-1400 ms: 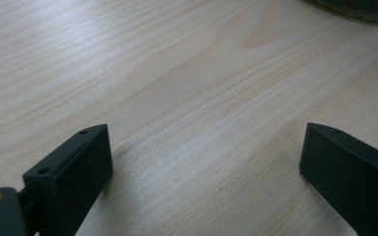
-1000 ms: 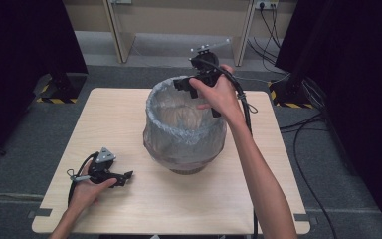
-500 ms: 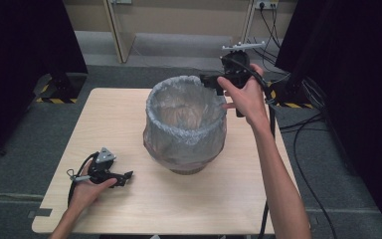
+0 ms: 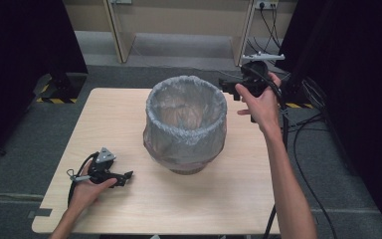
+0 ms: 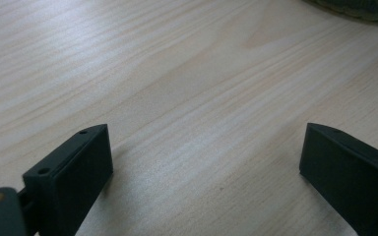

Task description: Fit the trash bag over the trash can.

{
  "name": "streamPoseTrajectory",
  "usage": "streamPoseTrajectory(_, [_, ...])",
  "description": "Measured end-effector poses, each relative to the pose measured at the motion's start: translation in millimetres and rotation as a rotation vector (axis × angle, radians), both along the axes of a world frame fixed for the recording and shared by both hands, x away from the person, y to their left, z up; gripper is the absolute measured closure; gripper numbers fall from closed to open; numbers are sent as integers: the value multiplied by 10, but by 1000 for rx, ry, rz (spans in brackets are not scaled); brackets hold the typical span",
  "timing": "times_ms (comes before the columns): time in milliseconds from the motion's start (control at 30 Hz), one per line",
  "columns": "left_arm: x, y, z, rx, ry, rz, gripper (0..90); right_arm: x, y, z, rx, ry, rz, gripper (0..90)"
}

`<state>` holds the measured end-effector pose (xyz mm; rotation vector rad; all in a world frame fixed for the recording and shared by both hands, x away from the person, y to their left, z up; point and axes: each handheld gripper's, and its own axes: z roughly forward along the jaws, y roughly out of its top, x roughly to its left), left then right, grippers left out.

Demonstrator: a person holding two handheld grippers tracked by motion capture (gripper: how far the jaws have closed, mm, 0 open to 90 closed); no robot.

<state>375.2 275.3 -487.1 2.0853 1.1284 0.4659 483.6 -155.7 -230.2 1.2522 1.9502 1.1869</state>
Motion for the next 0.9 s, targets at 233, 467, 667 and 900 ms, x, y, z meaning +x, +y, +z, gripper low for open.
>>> streamPoseTrajectory(233, [0,0,0,0,0,0,50,49,-151,-141,29,-11,-44,174])
streamPoseTrajectory(467, [0,0,0,0,0,0,50,110,-273,-293,53,-8,-92,170])
streamPoseTrajectory(667, [0,-1,0,0,0,0,50,155,-353,-487,86,42,-91,162])
streamPoseTrajectory(900, [0,0,0,0,0,1,50,139,-432,-669,83,52,-100,162])
